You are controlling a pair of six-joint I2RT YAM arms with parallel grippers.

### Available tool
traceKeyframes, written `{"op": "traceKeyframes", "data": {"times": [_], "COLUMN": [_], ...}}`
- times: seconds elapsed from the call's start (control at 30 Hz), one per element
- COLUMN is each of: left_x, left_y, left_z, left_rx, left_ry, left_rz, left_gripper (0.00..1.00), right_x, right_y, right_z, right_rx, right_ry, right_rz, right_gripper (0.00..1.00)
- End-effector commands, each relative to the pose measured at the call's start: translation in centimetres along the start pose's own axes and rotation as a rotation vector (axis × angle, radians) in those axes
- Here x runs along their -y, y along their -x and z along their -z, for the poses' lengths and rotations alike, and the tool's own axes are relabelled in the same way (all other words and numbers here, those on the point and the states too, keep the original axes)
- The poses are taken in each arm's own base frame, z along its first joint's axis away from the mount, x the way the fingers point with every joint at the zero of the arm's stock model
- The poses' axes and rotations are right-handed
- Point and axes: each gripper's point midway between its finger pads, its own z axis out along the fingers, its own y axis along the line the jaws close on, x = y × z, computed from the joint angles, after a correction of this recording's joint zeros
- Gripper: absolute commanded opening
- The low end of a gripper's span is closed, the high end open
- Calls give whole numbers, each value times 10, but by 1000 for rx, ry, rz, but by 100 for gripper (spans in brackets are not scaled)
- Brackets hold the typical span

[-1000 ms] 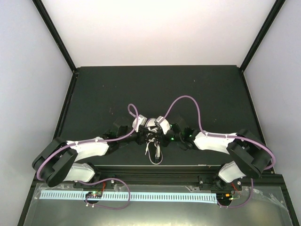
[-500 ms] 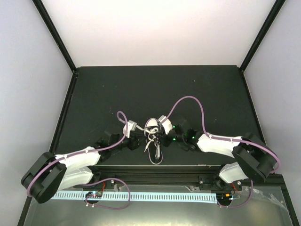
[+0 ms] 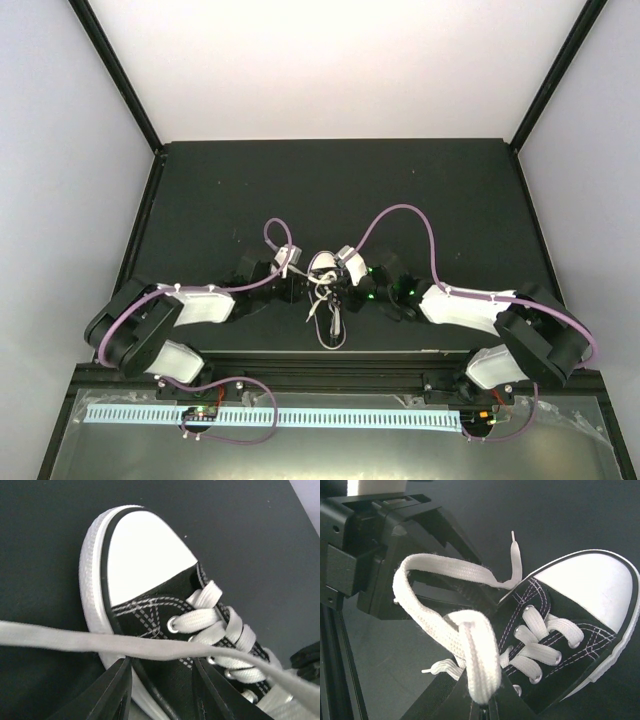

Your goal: Tie the shoes

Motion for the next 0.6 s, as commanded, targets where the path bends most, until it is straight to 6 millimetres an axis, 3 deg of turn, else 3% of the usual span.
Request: {"op": "traceKeyframes", "data": {"times": [0.0, 0.23, 0.57], "left_x": [25, 62, 68], "left_y": [30, 23, 6], "left_z": [-6, -4, -3], "left_rx": [57, 10, -52], "left_ry": [-117, -347, -415], "left_rz": [-71, -159, -169], "left_gripper": [34, 37, 36], "right_x": [-3, 6, 4], "right_y": [15, 23, 32], "right_z": [5, 6, 3], "right_rx": [61, 91, 129], "right_ry": [12, -40, -18], "right_rz": [10, -40, -108], "right_gripper": [2, 2, 2]}}
